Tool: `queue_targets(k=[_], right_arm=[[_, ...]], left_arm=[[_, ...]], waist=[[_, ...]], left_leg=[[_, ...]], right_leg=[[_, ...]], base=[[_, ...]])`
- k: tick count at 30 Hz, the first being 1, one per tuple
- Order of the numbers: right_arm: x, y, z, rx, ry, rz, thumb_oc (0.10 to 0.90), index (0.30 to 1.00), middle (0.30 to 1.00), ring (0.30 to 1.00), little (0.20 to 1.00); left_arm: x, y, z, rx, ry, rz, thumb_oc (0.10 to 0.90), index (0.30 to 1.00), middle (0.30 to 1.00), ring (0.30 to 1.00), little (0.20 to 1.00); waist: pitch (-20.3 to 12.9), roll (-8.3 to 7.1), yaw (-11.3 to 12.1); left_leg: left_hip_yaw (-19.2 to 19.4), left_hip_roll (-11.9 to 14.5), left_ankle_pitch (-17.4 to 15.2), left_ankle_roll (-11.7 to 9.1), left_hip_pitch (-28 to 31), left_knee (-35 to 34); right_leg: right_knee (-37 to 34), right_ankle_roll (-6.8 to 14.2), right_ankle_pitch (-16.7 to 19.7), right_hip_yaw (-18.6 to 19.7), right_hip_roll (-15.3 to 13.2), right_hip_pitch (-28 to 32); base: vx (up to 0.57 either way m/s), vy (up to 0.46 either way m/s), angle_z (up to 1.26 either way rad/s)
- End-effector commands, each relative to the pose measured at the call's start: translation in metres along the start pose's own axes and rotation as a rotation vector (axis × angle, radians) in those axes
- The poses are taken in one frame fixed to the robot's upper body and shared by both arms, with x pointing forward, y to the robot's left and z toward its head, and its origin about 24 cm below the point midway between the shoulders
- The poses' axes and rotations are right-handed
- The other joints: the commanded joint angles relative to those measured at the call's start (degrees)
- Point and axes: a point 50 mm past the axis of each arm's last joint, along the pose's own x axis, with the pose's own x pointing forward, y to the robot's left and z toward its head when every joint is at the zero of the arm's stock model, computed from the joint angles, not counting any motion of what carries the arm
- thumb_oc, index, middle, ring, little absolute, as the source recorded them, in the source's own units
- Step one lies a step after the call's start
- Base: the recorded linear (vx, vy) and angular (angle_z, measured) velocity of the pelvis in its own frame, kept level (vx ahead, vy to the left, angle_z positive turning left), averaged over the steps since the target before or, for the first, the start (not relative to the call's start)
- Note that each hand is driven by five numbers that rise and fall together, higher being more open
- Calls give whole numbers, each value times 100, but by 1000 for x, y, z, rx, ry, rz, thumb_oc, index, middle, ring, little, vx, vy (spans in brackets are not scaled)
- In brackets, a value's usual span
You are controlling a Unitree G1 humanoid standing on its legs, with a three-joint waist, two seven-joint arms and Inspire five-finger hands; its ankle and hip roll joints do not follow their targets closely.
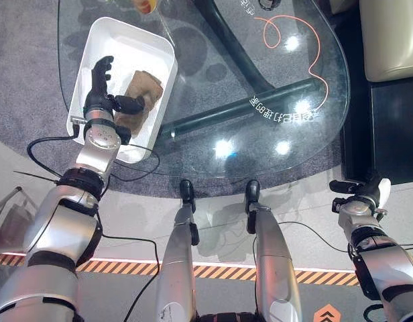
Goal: Wipe the table with a cloth and put it in the basket.
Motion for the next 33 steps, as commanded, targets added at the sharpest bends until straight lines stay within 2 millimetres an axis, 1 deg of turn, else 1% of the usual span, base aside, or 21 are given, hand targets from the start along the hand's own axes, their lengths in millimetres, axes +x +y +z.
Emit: queue_targets(k=[1, 6, 7, 9, 11, 13, 15, 16, 18, 19, 20, 23, 24, 25, 27, 29, 30, 31, 32, 33], right_arm=[[11, -31, -3, -78, -19, -99, 800, 900, 900, 900, 900], [10, -29, -6, -78, -12, -91, 800, 900, 900, 900, 900], [9, -28, -10, -82, -4, -83, 800, 900, 900, 900, 900], [9, -28, -11, -83, -1, -80, 800, 900, 900, 900, 900], [8, -28, -15, -86, 10, -73, 800, 900, 900, 900, 900], [6, -29, -25, -92, 37, -56, 800, 900, 900, 900, 900], [6, -29, -27, -93, 41, -54, 800, 900, 900, 900, 900], [4, -31, -38, -101, 78, -33, 800, 900, 900, 900, 900], [2, -31, -48, -111, 103, -17, 800, 900, 900, 900, 900], [0, -31, -56, -117, 126, -3, 800, 900, 900, 900, 900], [-4, -31, -69, -135, 154, 10, 800, 900, 900, 900, 900], [-8, -33, -81, -146, 182, 20, 800, 900, 900, 900, 900], [-11, -36, -90, -153, 202, 26, 800, 900, 900, 900, 900], [-16, -42, -106, -171, 235, 36, 800, 900, 900, 900, 900], [-20, -46, -118, -189, 258, 43, 800, 900, 900, 900, 900], [-29, -55, -140, -219, 301, 57, 800, 900, 900, 900, 900], [-31, -57, -144, -225, 309, 58, 800, 900, 900, 900, 900], [-35, -60, -152, -239, 327, 63, 800, 900, 900, 900, 900], [-37, -61, -156, -247, 334, 66, 800, 900, 900, 900, 900], [-42, -65, -165, -266, 359, 76, 800, 900, 900, 900, 900]], left_arm=[[15, 47, 33, -20, -117, 165, 800, 900, 900, 900, 900], [14, 48, 34, -24, -125, 179, 800, 900, 900, 900, 900], [14, 50, 33, -25, -135, 187, 800, 900, 900, 900, 900], [14, 51, 33, -23, -141, 191, 800, 900, 900, 900, 900], [13, 54, 33, -29, -152, 200, 800, 900, 900, 900, 900], [12, 59, 34, -41, -170, 215, 800, 900, 900, 900, 900], [11, 60, 34, -44, -172, 218, 800, 900, 900, 900, 900], [10, 67, 33, -44, -188, 225, 800, 900, 900, 900, 900], [8, 72, 31, -40, -196, 233, 800, 900, 900, 900, 900], [7, 74, 28, -36, -195, 235, 800, 900, 900, 900, 900], [4, 78, 22, -30, -193, 238, 800, 900, 900, 900, 900], [2, 80, 16, -25, -187, 237, 800, 900, 900, 900, 900], [0, 82, 12, -23, -183, 238, 800, 900, 900, 900, 900], [-4, 87, 1, -27, -164, 240, 800, 900, 900, 900, 900], [-8, 90, -8, -25, -143, 241, 800, 900, 900, 900, 900], [-17, 93, -29, -34, -91, 246, 800, 900, 900, 900, 900], [-19, 94, -33, -35, -81, 245, 800, 900, 900, 900, 900], [-23, 96, -43, -41, -54, 245, 800, 900, 900, 900, 900], [-25, 97, -48, -44, -39, 246, 800, 900, 900, 900, 900], [-32, 98, -62, -45, -3, 241, 800, 900, 900, 900, 900]], waist=[[-157, 48, 2], [-157, 51, 11], [-157, 49, 15], [-157, 48, 17], [-157, 43, 23], [-157, 31, 30], [-157, 29, 30], [-157, 31, 51], [-157, 24, 72], [-209, 10, 92], [-334, -11, 121], [-467, -27, 154], [-538, -33, 172], [-720, -38, 205], [-838, -34, 217], [-1051, -26, 250], [-1095, -22, 260], [-1186, -13, 276], [-1220, -9, 278], [-1345, -10, 297]], left_leg=[[197, -264, -526, 209, 43, 721], [172, -263, -532, 207, 90, 708], [164, -260, -535, 204, 179, 671], [162, -259, -528, 202, 237, 634], [152, -260, -511, 196, 350, 570], [133, -249, -478, 168, 592, 433], [133, -248, -472, 164, 624, 412], [126, -235, -423, 132, 945, 215], [117, -236, -388, 106, 1177, 94], [112, -239, -376, 93, 1293, 21], [115, -237, -354, 76, 1453, -103], [114, -236, -303, 67, 1592, -245], [112, -237, -319, 62, 1722, -325], [101, -238, -266, 51, 1915, -518], [86, -237, -250, 39, 2091, -641], [64, -259, -245, 35, 2400, -846], [62, -260, -246, 35, 2465, -885], [61, -266, -245, 33, 2605, -977], [60, -268, -243, 30, 2668, -1018], [61, -266, -240, 22, 2843, -1141]], right_leg=[[-834, 176, 561, -89, 286, 356], [-831, 181, 548, -71, 287, 400], [-851, 189, 542, -59, 284, 474], [-876, 193, 544, -52, 286, 523], [-930, 202, 554, -44, 286, 631], [-1060, 226, 579, -21, 277, 870], [-1079, 230, 583, -19, 276, 900], [-1245, 263, 617, -14, 248, 1206], [-1367, 282, 641, -14, 225, 1450], [-1448, 293, 652, -18, 213, 1578], [-1573, 309, 669, -26, 196, 1752], [-1730, 321, 725, -44, 179, 1911], [-1797, 333, 705, -53, 163, 2044], [-1997, 337, 761, -53, 161, 2263], [-2139, 338, 778, -56, 153, 2473], [-2370, 348, 808, -69, 126, 2831], [-2418, 353, 816, -78, 117, 2902], [-2535, 364, 837, -90, 100, 3064], [-2589, 371, 849, -95, 93, 3139], [-2744, 395, 879, -110, 76, 3345]], base=[[0, 0, 0], [0, 0, 0], [0, 0, 0], [0, 0, 0], [4, -17, 0], [7, -16, 0], [0, 0, 0], [16, -33, 2], [26, -32, 0], [64, -46, -1], [66, -49, 1], [51, -30, 5], [76, -30, 4], [106, -25, 0], [95, -5, 0], [102, 11, 3], [94, 19, 3], [71, 17, 0], [109, 27, 2], [89, 25, 0]])
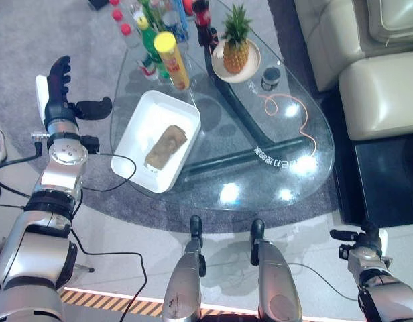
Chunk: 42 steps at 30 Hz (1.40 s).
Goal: Wipe the table with a cloth and put it in the basket.
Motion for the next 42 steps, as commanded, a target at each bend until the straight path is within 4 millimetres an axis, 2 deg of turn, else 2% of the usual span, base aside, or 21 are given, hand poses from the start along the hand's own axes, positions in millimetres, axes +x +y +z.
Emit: queue_targets(k=[1, 3, 4, 8, 11, 12, 13, 14, 17, 19, 23, 28, 30, 36, 40, 42], right_arm=[[-6, -18, -48, -124, 76, -24, 800, 900, 900, 900, 900], [-12, -18, -69, -165, 118, 1, 800, 900, 900, 900, 900], [-12, -18, -69, -166, 117, 1, 800, 900, 900, 900, 900], [-24, -15, -99, -238, 191, 30, 800, 900, 900, 900, 900], [-30, -12, -111, -265, 223, 47, 800, 900, 900, 900, 900], [-34, -11, -120, -300, 250, 71, 800, 900, 900, 900, 900], [-34, -11, -120, -300, 250, 71, 800, 900, 900, 900, 900], [-36, -11, -125, -318, 261, 86, 800, 900, 900, 900, 900], [-44, -9, -141, -378, 332, 162, 800, 900, 900, 900, 900], [-44, -9, -143, -377, 346, 170, 800, 900, 900, 900, 900], [-56, -8, -163, -442, 496, 290, 800, 900, 900, 900, 900], [-62, -6, -172, -497, 551, 351, 800, 900, 900, 900, 900], [-65, 1, -173, -533, 548, 388, 800, 900, 900, 900, 900], [-70, 12, -175, -594, 537, 448, 800, 900, 900, 900, 900], [-72, 16, -175, -633, 527, 475, 800, 900, 900, 900, 900], [-74, 22, -176, -653, 524, 502, 800, 900, 900, 900, 900]], left_arm=[[-1, 39, -3, -6, -56, 100, 800, 900, 900, 900, 900], [-15, 42, -32, 9, 32, 89, 800, 900, 900, 900, 900], [-15, 42, -33, 9, 33, 89, 800, 900, 900, 900, 900], [-46, 45, -85, 40, 198, 36, 800, 900, 900, 900, 900], [-62, 46, -108, 68, 276, 2, 800, 900, 900, 900, 900], [-82, 45, -133, 97, 377, -49, 800, 900, 900, 900, 900], [-82, 45, -133, 97, 377, -49, 800, 900, 900, 900, 900], [-91, 46, -145, 112, 433, -71, 800, 900, 900, 900, 900], [-144, 43, -195, 176, 663, -183, 800, 900, 900, 900, 900], [-150, 41, -198, 185, 682, -197, 800, 900, 900, 900, 900], [-211, 29, -236, 45, 969, -268, 800, 900, 900, 900, 900], [-251, 17, -250, -48, 1134, -309, 800, 900, 900, 900, 900], [-291, 8, -259, -32, 1293, -395, 800, 900, 900, 900, 900], [-333, -4, -263, 90, 1425, -578, 800, 900, 900, 900, 900], [-344, -11, -262, 123, 1458, -644, 800, 900, 900, 900, 900], [-352, -20, -260, 154, 1483, -738, 800, 900, 900, 900, 900]], waist=[[-1064, -310, 19], [-1256, -318, 50], [-1255, -317, 45], [-1613, -335, 121], [-1764, -339, 155], [-1894, -336, 183], [-1894, -336, 183], [-1959, -335, 199], [-2149, -351, 231], [-2160, -353, 231], [-2314, -383, 246], [-2395, -413, 266], [-2425, -449, 257], [-2446, -477, 231], [-2445, -480, 216], [-2430, -486, 211]], left_leg=[[65, -340, -427, 28, 308, 94], [53, -349, -414, 30, 603, -97], [53, -349, -412, 30, 613, -103], [22, -336, -474, 48, 982, -213], [15, -324, -491, 63, 1141, -281], [18, -313, -502, 65, 1281, -348], [18, -313, -502, 65, 1281, -348], [24, -297, -501, 65, 1350, -393], [34, -252, -494, 61, 1579, -559], [29, -248, -493, 58, 1593, -570], [67, -226, -544, 53, 1757, -597], [128, -198, -577, 42, 1836, -597], [148, -185, -598, 57, 1882, -597], [186, -179, -637, 87, 1929, -597], [215, -163, -650, 91, 1934, -597], [235, -151, -651, 96, 1935, -597]], right_leg=[[-1498, 245, 830, 101, -15, 727], [-1717, 286, 891, 78, -39, 1054], [-1726, 287, 894, 76, -39, 1066], [-1916, 331, 918, 82, -88, 1469], [-1986, 346, 928, 70, -93, 1626], [-2070, 369, 941, 50, -106, 1781], [-2070, 369, 941, 50, -106, 1781], [-2113, 384, 950, 28, -116, 1856], [-2247, 425, 964, -46, -130, 2113], [-2258, 427, 966, -48, -127, 2132], [-2438, 458, 1025, -104, -152, 2340], [-2482, 474, 1038, -158, -180, 2415], [-2474, 483, 1035, -160, -178, 2443], [-2479, 481, 1026, -146, -173, 2469], [-2475, 481, 1014, -155, -174, 2469], [-2475, 484, 1012, -179, -180, 2471]], base=[[137, 37, 4], [91, 31, 6], [82, 20, 5], [108, 23, 3], [79, 27, 5], [68, 27, 12], [68, 36, 14], [36, 25, 2], [13, 27, 1], [3, 9, 2], [27, 28, 8], [28, 7, -1], [36, -1, -1], [13, 11, -7], [2, 3, -2], [0, 0, 0]])
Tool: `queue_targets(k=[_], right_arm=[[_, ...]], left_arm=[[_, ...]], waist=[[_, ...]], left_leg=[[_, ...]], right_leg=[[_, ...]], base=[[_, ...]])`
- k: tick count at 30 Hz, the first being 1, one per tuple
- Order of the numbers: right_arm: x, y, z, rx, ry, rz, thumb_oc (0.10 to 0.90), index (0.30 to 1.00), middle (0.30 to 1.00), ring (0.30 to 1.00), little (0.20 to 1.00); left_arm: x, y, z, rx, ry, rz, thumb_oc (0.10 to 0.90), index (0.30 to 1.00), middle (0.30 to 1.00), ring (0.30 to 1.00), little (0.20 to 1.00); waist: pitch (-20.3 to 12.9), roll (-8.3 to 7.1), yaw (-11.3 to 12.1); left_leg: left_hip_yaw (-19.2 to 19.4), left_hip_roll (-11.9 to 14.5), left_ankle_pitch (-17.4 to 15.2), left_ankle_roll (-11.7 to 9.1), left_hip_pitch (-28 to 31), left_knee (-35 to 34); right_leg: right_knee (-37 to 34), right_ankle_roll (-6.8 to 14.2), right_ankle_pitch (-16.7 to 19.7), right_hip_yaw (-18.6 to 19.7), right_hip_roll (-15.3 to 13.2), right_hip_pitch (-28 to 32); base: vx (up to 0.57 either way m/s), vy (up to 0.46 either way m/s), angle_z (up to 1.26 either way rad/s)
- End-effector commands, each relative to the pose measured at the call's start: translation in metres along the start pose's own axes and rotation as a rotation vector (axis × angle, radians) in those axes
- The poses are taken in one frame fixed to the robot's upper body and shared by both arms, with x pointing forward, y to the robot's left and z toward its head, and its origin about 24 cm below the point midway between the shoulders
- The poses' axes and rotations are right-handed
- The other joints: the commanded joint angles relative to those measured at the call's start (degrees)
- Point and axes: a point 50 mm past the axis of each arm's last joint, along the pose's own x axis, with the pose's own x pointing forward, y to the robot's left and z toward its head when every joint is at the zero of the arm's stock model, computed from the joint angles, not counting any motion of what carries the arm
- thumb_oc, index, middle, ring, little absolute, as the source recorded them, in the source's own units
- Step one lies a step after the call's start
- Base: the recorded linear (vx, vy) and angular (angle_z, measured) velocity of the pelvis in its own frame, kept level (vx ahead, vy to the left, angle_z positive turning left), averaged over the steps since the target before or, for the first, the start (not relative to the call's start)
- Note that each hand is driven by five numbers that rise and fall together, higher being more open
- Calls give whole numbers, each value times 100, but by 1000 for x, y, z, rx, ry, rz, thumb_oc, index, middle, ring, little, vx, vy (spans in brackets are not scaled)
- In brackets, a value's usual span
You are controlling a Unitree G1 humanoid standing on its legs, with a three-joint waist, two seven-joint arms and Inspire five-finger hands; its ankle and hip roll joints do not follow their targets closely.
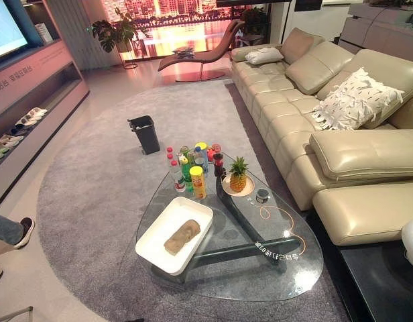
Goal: Wipe the table with a cloth and put it in the basket.
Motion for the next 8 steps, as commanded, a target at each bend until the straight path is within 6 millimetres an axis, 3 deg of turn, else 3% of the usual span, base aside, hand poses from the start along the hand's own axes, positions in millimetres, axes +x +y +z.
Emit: queue_targets(k=[1, 8], right_arm=[[-1, 1, 14, -71, -4, -5, 800, 900, 900, 900, 900], [-1, 9, 19, -121, -6, 24, 800, 900, 900, 900, 900]], left_arm=[[-4, 19, 20, 82, 5, 37, 800, 900, 900, 900, 900], [-1, 6, 15, 134, 46, -13, 800, 900, 900, 900, 900]], waist=[[201, -265, 49], [243, -293, 67]], left_leg=[[156, -125, -230, -44, 375, 32], [173, -95, -237, -38, 397, 32]], right_leg=[[53, 258, 341, 90, -257, -36], [47, 255, 338, 44, -273, -14]], base=[[0, 0, 0], [0, 0, 0]])
